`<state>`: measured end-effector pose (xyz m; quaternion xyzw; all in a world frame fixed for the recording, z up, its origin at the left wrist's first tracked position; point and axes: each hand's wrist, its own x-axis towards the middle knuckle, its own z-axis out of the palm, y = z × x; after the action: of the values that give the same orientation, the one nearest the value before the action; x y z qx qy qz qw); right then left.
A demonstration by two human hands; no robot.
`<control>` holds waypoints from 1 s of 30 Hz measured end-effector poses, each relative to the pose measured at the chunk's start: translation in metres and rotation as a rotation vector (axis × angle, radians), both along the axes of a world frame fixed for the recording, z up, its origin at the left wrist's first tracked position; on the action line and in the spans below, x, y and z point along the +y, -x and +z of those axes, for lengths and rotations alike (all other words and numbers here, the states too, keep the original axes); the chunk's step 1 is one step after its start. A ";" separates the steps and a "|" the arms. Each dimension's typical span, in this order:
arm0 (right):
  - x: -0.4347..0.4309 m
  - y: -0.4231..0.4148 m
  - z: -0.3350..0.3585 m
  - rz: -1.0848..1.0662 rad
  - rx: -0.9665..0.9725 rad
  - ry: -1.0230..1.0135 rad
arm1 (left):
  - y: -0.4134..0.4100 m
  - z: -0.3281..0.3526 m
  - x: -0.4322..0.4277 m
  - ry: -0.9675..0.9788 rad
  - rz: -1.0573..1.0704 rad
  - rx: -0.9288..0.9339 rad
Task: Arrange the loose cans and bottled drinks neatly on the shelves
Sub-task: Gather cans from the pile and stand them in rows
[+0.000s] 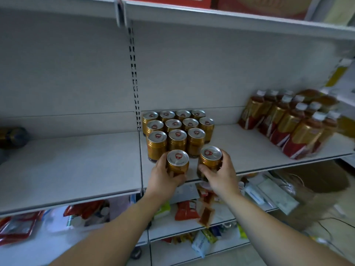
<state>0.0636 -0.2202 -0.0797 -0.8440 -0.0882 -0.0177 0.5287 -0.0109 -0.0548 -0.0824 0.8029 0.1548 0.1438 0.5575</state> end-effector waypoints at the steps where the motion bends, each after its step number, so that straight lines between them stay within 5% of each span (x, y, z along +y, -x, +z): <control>1: -0.006 -0.005 -0.001 0.019 0.005 0.015 | -0.004 0.000 -0.007 0.007 0.016 0.011; 15: -0.030 -0.040 -0.009 0.125 -0.036 0.139 | -0.030 -0.004 -0.035 -0.151 0.106 0.078; 30: -0.024 -0.124 -0.009 0.324 -0.011 0.062 | -0.014 -0.004 -0.027 -0.016 0.447 0.048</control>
<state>0.1872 -0.2440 -0.0888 -0.8347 -0.2265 0.0662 0.4976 0.0031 -0.0813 -0.0861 0.7562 0.3408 0.2459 0.5016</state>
